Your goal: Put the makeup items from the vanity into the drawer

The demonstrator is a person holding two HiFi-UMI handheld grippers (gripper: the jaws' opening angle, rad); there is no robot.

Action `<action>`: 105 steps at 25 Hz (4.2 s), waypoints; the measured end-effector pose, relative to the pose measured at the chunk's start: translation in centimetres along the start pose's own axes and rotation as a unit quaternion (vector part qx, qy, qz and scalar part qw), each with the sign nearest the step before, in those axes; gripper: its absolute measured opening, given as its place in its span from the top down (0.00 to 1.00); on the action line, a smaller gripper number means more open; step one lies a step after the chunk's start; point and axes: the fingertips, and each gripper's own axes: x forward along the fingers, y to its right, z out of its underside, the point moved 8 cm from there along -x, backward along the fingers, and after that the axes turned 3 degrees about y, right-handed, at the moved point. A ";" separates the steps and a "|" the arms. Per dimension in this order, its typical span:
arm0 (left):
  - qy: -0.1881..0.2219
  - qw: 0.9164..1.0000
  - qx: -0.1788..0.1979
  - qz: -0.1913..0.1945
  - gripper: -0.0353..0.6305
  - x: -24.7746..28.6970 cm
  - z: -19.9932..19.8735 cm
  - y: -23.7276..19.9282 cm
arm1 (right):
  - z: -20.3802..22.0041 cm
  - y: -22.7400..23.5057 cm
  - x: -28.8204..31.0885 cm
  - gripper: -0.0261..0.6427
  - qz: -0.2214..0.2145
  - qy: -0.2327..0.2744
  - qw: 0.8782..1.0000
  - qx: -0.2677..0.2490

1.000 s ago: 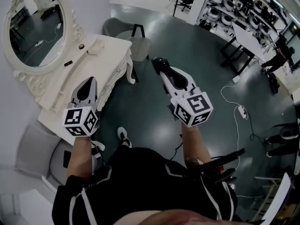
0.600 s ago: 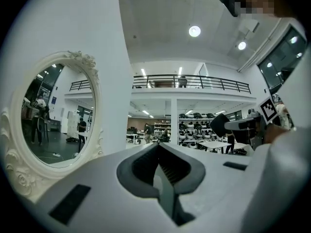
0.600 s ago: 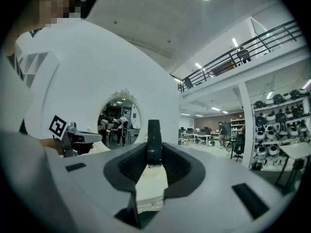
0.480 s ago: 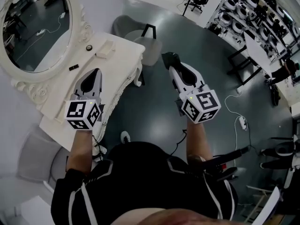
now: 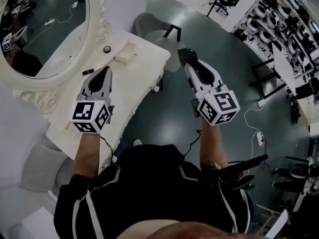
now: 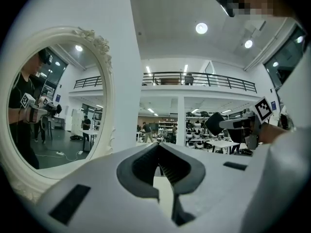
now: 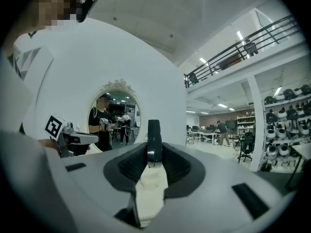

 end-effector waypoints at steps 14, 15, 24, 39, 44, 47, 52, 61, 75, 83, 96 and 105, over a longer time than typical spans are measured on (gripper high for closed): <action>-0.024 0.995 0.002 -0.099 0.94 3.0 1.4 -6.1 | 2.7 2.9 14.8 0.82 -0.107 -0.012 0.994 0.011; -0.027 0.993 0.002 -0.111 0.94 3.5 1.5 -6.4 | 2.9 3.3 16.1 0.82 -0.119 -0.012 0.993 0.012; -0.036 0.980 -0.009 -0.194 0.94 9.4 2.5 -7.4 | 4.7 7.7 26.9 0.82 -0.230 -0.028 0.973 0.003; -0.068 0.941 -0.021 -0.331 0.94 13.8 5.9 -6.7 | 9.9 9.2 38.8 0.82 -0.390 -0.072 0.917 -0.037; -0.077 0.926 -0.040 -0.368 0.94 13.9 8.3 -7.0 | 13.8 7.6 41.9 0.82 -0.440 -0.106 0.889 -0.070; -0.091 0.916 -0.051 -0.388 0.94 13.3 10.1 -6.7 | 16.7 5.6 43.4 0.82 -0.470 -0.126 0.868 -0.100; -0.099 0.909 -0.067 -0.400 0.94 13.9 12.5 -6.3 | 21.7 4.2 45.4 0.82 -0.506 -0.166 0.838 -0.119; -0.095 0.894 -0.085 -0.429 0.94 12.1 14.5 -7.7 | 29.7 1.0 47.7 0.82 -0.579 -0.214 0.763 -0.193; -0.123 0.876 -0.094 -0.456 0.94 10.3 15.4 -5.9 | 33.5 -1.0 46.9 0.82 -0.640 -0.226 0.666 -0.310; -0.136 0.875 -0.094 -0.455 0.94 10.2 15.4 -6.1 | 34.4 -1.9 47.0 0.82 -0.659 -0.242 0.632 -0.329; -0.146 0.883 -0.087 -0.439 0.94 9.8 14.9 -6.0 | 34.0 -2.0 46.4 0.81 -0.662 -0.269 0.614 -0.335; -0.150 0.887 -0.078 -0.431 0.94 10.2 14.6 -6.0 | 34.2 -1.9 46.4 0.81 -0.659 -0.278 0.613 -0.335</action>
